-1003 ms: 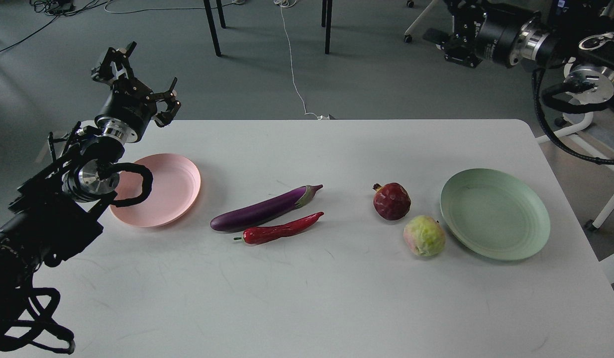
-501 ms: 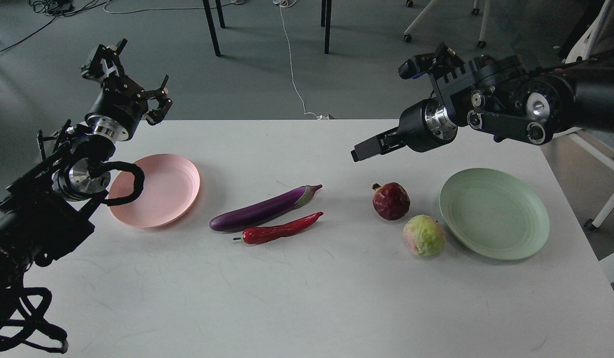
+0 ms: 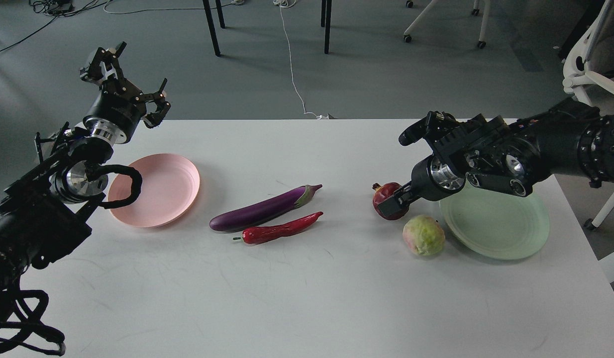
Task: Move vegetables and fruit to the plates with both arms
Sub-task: 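Lower the right hand onto the red pomegranate and grasp it, then carry the pomegranate onto the light green plate and release it, then grasp the pale green fruit with the right hand and place it on the green plate, then lift the right hand away and reach the left hand toward the chili, then lower the left hand onto the red chili pepper and grasp it, then lift the chili and lay it on the pink plate with the left hand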
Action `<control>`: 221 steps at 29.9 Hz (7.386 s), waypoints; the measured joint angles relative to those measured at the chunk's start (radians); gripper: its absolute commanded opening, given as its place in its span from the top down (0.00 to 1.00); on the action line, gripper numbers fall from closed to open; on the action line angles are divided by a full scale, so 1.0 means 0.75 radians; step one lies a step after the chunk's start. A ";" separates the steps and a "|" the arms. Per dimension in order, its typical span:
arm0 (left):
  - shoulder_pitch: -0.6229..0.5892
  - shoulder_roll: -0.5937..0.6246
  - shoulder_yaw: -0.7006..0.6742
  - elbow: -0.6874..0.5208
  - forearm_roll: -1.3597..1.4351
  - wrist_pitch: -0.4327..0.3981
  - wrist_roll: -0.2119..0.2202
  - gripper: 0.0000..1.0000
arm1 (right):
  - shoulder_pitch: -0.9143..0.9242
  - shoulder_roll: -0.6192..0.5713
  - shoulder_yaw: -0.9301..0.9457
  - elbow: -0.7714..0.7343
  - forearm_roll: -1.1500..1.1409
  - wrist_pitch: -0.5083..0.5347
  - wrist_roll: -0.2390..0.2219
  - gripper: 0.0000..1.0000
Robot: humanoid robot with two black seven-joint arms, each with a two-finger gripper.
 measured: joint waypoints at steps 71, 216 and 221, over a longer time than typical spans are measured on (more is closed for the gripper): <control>0.016 0.035 0.006 0.001 0.005 -0.009 0.000 0.02 | 0.191 -0.246 -0.079 0.403 -0.134 -0.094 -0.020 0.04; 0.138 0.413 0.585 -0.351 2.620 0.647 0.028 0.21 | -1.173 -0.738 2.241 -0.358 1.322 0.298 -0.004 0.01; 0.170 0.395 0.600 -0.382 2.628 0.736 0.024 0.21 | -1.173 -0.738 2.240 -0.357 1.321 0.298 -0.004 0.01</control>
